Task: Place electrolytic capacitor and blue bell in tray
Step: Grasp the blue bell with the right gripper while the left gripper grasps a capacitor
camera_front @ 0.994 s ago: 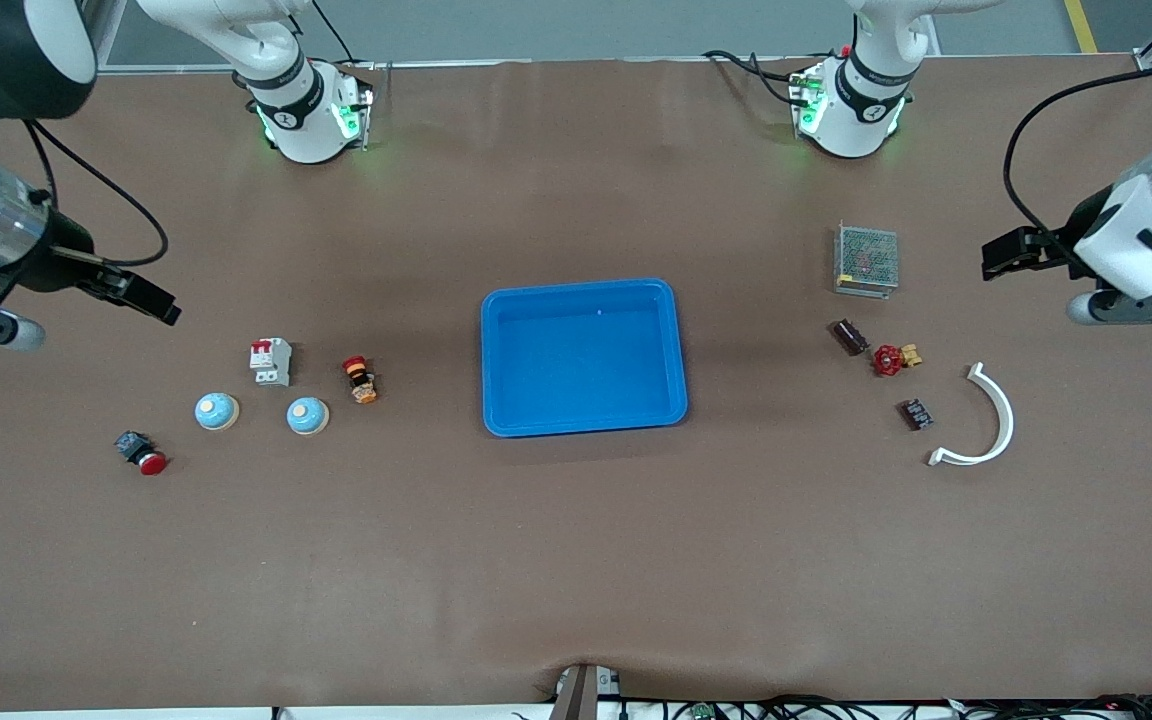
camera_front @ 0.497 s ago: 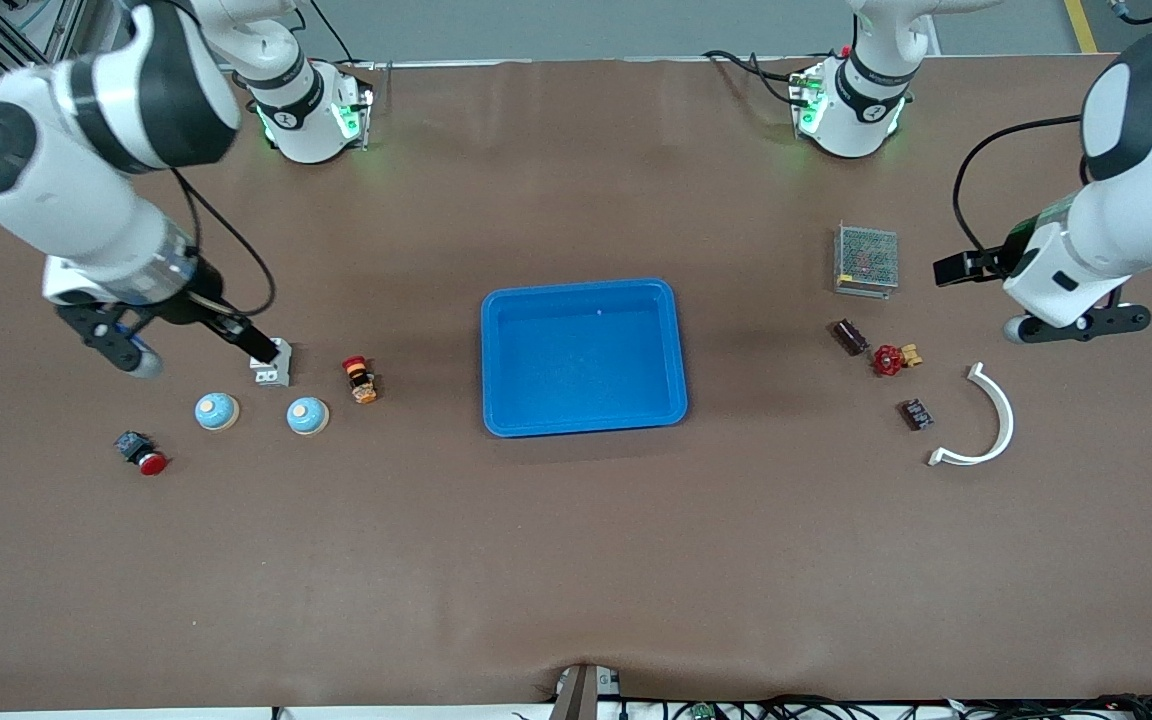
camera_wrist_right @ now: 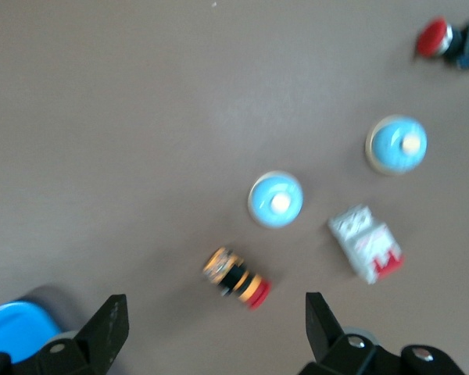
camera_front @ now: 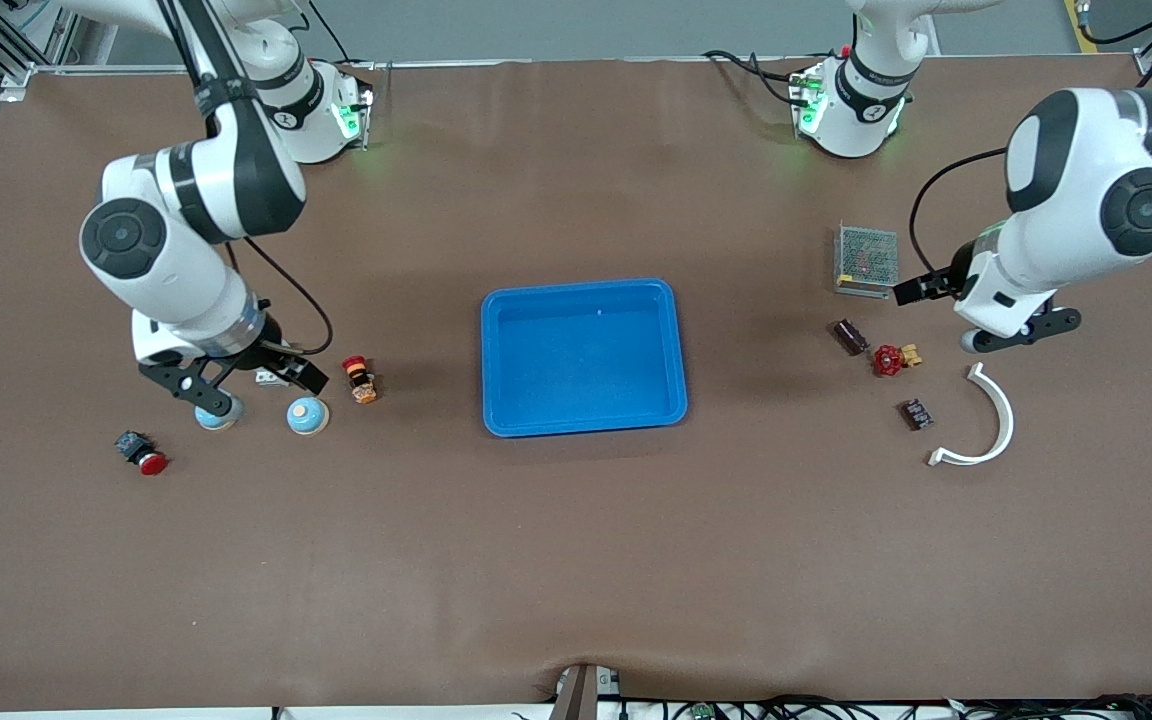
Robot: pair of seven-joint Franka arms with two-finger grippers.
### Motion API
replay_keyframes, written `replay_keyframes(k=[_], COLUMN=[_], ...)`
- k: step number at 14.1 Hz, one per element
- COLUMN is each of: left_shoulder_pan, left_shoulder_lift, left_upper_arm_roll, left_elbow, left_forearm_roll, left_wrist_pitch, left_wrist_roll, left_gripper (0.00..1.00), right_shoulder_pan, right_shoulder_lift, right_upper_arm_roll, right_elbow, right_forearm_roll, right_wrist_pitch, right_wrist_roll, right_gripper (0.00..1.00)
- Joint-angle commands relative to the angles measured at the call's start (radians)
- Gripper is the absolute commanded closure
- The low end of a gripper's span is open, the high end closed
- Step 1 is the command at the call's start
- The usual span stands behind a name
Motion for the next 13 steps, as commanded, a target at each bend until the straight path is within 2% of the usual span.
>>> replay_keyframes(k=[1, 3, 5, 7, 10, 13], left_shoulder_pan=[0.018, 0.041, 0.038, 0.041, 0.038, 0.031], left_shoulder_lift=[-0.049, -0.046, -0.009, 0.032, 0.095, 0.172], left_upper_arm_roll=[-0.008, -0.008, -0.008, -0.008, -0.008, -0.008], left_elbow=[-0.135, -0.238, -0.296, -0.307, -0.337, -0.330], left_forearm_roll=[-0.062, -0.092, -0.135, -0.169, -0.183, -0.183], left_wrist_pitch=[0.109, 0.257, 0.376, 0.431, 0.552, 0.644], left_wrist_roll=[-0.022, -0.038, -0.078, -0.095, -0.103, -0.132], left_gripper=[0.00, 0.02, 0.10, 0.18, 0.22, 0.25], right_shoulder_pan=[-0.074, -0.077, -0.075, -0.072, -0.077, -0.087], right_shoulder_lift=[-0.026, 0.006, 0.071, 0.115, 0.175, 0.209], right_upper_arm_roll=[0.007, 0.007, 0.007, 0.007, 0.007, 0.006], right_elbow=[-0.146, -0.208, -0.211, -0.214, -0.210, -0.193], right_forearm_roll=[-0.019, -0.019, -0.018, -0.015, -0.016, -0.018], right_wrist_pitch=[0.170, 0.307, 0.373, 0.434, 0.509, 0.523], right_wrist_roll=[-0.127, -0.125, -0.116, -0.113, -0.115, -0.130], right_gripper=[0.00, 0.00, 0.00, 0.00, 0.00, 0.00])
